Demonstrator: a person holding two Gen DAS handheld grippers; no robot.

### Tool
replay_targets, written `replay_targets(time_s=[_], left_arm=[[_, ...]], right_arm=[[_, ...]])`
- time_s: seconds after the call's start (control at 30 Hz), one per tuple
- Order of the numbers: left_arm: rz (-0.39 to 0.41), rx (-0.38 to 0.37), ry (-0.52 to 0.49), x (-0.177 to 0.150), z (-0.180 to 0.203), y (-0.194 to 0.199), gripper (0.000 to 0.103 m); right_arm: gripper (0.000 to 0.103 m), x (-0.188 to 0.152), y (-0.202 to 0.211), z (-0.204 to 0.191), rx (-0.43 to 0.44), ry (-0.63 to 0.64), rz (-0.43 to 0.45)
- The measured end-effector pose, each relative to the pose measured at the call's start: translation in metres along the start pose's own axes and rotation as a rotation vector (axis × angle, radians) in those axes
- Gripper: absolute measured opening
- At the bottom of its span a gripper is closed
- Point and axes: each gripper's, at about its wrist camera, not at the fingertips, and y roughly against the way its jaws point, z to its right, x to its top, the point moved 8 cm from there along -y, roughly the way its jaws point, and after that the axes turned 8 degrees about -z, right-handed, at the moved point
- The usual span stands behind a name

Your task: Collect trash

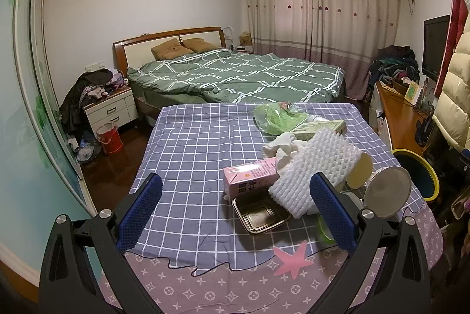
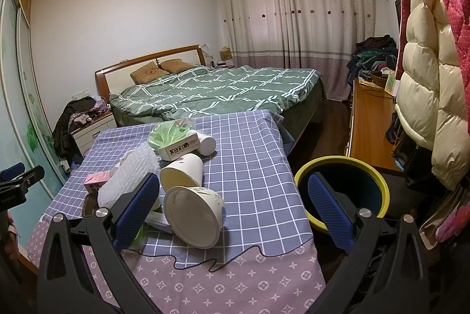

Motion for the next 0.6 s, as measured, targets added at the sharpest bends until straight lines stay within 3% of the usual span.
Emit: replay_targets(time_s=[0.33,0.6], left_arm=[[-0.026,-0.012,-0.007,0.001,0.000,-0.014,0.099],[-0.035,0.001,-0.014,0.024,-0.008,-0.059,0.099]], right_arm=[[0.097,0.001,-0.006,0.000,-0.002,0.002,-0.009],[0.097,0.016,-0.040,0.000,0.030,0.019,-0.058]])
